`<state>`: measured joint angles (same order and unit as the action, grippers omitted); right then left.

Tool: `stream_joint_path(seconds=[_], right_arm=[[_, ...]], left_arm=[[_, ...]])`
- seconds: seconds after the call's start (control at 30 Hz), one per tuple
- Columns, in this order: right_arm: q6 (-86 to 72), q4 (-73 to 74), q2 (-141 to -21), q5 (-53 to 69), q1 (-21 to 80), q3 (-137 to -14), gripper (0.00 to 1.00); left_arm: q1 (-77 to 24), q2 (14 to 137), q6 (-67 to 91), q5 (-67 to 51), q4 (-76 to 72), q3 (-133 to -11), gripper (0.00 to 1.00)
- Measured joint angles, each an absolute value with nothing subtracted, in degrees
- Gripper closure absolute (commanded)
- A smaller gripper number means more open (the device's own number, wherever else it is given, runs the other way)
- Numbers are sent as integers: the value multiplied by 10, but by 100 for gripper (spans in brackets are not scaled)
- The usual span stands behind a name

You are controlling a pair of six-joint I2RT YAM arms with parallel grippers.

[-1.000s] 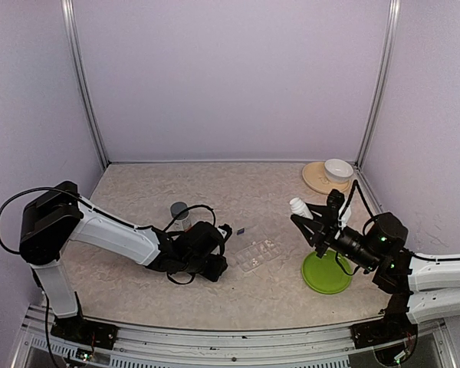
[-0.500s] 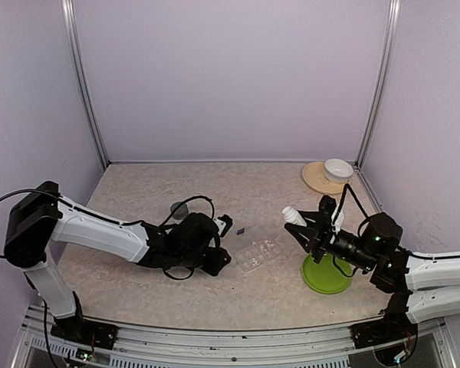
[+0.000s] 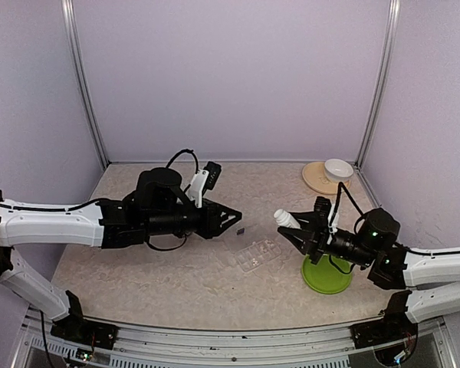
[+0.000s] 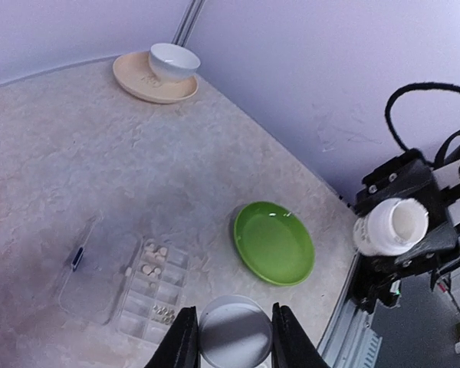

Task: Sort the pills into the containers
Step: Close the lid of the pill bottle.

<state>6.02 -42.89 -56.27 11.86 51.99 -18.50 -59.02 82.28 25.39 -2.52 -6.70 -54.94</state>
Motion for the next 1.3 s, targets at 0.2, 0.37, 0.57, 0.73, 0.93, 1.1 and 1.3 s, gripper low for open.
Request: stream_joint_path(seconds=[0.2, 0.37, 0.57, 0.73, 0.93, 1.1, 1.3], right_arm=[[76, -417, -594, 117, 542, -225, 100], [86, -405, -614, 104, 557, -245, 100], [97, -400, -632, 88, 563, -263, 100], [102, -399, -637, 81, 566, -274, 100], [107, -395, -645, 74, 571, -283, 100], [110, -392, -653, 72, 573, -285, 100], [110, -389, -660, 72, 573, -286, 100]], left_arm=[[-566, 811, 291, -90, -120, -571, 77], [-563, 813, 322, -136, -148, -573, 77], [-563, 819, 348, -173, -173, -573, 76], [-563, 827, 363, -192, -183, -574, 76], [-563, 840, 375, -208, -193, -576, 76], [-563, 846, 385, -215, -201, -576, 76], [-563, 846, 390, -223, -208, -576, 76]])
